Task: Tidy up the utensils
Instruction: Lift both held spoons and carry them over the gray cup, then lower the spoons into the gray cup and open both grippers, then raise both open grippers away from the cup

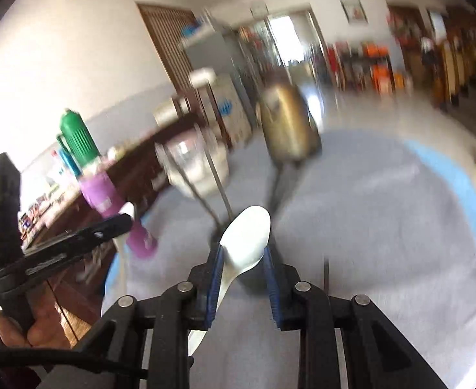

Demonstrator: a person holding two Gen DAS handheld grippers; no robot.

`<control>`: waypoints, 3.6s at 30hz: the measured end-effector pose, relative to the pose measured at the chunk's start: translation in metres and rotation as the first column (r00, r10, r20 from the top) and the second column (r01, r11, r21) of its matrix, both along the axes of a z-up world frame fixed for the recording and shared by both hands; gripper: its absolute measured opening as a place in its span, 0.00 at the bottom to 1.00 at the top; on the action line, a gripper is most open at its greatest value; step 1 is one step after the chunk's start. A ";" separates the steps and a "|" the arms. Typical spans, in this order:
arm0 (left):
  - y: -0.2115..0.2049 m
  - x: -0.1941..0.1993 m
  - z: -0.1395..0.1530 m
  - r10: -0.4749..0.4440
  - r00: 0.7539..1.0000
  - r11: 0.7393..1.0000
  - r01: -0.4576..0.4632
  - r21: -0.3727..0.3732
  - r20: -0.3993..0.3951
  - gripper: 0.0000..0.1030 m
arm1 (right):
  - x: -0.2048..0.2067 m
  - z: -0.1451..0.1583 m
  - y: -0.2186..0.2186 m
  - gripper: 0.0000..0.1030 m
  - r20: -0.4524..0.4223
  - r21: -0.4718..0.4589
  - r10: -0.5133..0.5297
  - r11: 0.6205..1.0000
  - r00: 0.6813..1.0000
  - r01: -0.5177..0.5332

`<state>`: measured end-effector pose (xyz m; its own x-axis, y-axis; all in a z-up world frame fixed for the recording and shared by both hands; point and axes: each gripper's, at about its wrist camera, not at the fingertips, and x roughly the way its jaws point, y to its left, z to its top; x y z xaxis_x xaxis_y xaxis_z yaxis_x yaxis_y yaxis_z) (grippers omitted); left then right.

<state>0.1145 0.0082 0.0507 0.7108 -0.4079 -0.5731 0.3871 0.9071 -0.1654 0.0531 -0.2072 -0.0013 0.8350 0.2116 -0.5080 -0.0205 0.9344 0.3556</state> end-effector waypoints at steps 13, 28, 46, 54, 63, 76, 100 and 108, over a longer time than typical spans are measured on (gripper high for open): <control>-0.025 0.057 0.007 0.145 0.979 0.984 -0.128 -0.123 0.143 0.29 | 0.042 0.040 0.037 0.27 0.337 -0.247 -0.157 0.937 0.928 0.248; -0.054 0.068 -0.034 0.134 0.974 0.988 -0.118 -0.100 0.181 0.30 | 0.071 0.008 0.051 0.27 0.350 -0.410 -0.118 0.873 0.929 0.265; 0.001 0.036 0.006 0.162 0.961 0.979 -0.128 -0.158 0.224 0.52 | 0.073 0.003 0.063 0.28 0.312 -0.446 -0.053 0.873 0.949 0.196; 0.026 0.011 0.005 0.209 0.949 0.978 -0.204 -0.044 0.235 0.65 | 0.067 0.019 0.057 0.32 0.301 -0.381 -0.060 0.907 0.952 0.178; 0.039 -0.011 -0.013 0.206 0.969 0.978 -0.209 0.007 0.139 0.69 | 0.031 0.057 0.049 0.32 0.399 -0.329 -0.112 0.909 0.910 0.256; 0.016 -0.044 -0.021 0.128 0.988 0.987 -0.135 0.087 0.083 0.80 | -0.042 0.062 0.027 0.68 0.399 -0.302 -0.180 0.900 0.899 0.314; -0.027 -0.073 -0.040 0.142 0.989 0.927 -0.143 0.347 0.030 0.81 | -0.068 0.002 -0.073 0.68 0.149 -0.089 -0.285 0.950 0.947 0.299; -0.057 -0.077 -0.043 0.134 0.991 0.889 -0.130 0.438 0.023 0.82 | -0.075 -0.021 -0.084 0.68 0.125 -0.039 -0.204 0.977 0.971 0.211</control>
